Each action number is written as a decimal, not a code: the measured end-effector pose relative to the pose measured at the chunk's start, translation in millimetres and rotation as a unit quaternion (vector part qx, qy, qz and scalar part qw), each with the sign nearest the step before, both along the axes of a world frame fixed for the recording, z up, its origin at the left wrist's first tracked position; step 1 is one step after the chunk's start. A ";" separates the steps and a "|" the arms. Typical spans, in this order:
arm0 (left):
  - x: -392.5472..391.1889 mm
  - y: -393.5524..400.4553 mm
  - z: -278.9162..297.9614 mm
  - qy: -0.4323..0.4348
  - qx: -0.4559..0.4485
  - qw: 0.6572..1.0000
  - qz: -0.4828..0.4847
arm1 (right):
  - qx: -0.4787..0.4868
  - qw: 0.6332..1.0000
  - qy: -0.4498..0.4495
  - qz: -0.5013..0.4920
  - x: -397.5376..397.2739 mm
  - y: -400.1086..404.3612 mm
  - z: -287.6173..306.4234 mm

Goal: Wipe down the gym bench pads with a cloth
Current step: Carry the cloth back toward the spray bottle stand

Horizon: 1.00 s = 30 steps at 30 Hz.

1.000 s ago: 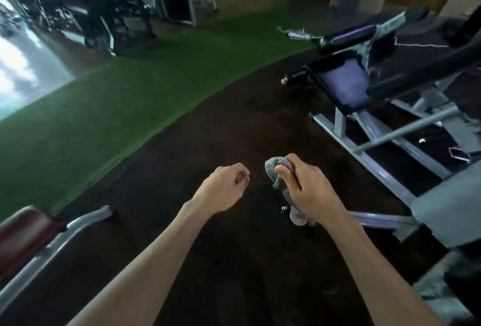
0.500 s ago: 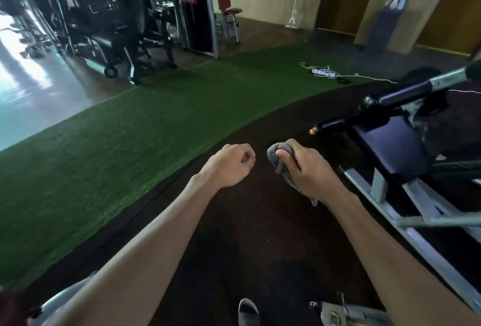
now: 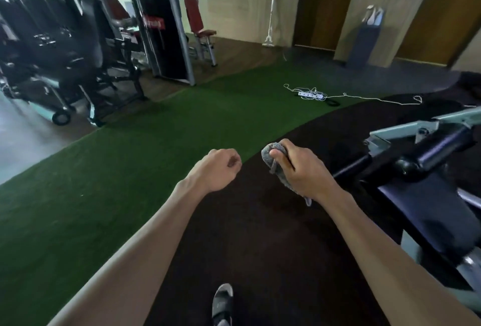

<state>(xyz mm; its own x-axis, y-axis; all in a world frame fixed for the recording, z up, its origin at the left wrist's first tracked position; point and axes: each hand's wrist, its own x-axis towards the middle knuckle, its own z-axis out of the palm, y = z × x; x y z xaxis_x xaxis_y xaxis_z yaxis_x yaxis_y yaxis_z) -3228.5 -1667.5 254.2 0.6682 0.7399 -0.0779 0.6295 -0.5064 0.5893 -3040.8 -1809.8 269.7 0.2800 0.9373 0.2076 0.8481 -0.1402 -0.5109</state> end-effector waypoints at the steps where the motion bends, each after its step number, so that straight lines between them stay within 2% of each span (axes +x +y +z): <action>1: 19.1 34.9 2.9 0.004 0.001 1.000 -0.014 | 0.002 1.000 0.006 -0.019 15.8 27.1 2.2; 5: 113.6 160.5 22.5 0.020 0.004 0.997 -0.078 | 0.008 0.996 0.035 -0.081 82.3 119.6 18.9; 10: 240.1 269.8 32.5 0.005 0.005 0.990 -0.139 | 0.019 0.990 0.031 -0.135 179.9 213.7 21.2; 17: 448.2 437.6 12.0 0.001 0.007 0.981 -0.191 | 0.010 0.982 0.027 -0.187 368.7 373.0 -1.5; 23: 611.0 563.4 21.1 0.016 0.006 0.978 -0.206 | 0.008 0.976 0.010 -0.216 530.7 492.0 11.1; 30: 823.4 704.5 7.3 0.027 0.015 0.966 -0.255 | 0.003 0.965 0.040 -0.260 727.2 611.1 -8.7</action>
<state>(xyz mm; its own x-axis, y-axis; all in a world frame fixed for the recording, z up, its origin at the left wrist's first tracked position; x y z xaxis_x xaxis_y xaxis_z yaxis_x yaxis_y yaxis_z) -2405.1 -963.1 261.6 0.9420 0.3182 -0.1071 0.3236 -0.7754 0.5423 -2313.6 -1198.7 261.0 0.7272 0.6646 0.1717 0.6221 -0.5324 -0.5740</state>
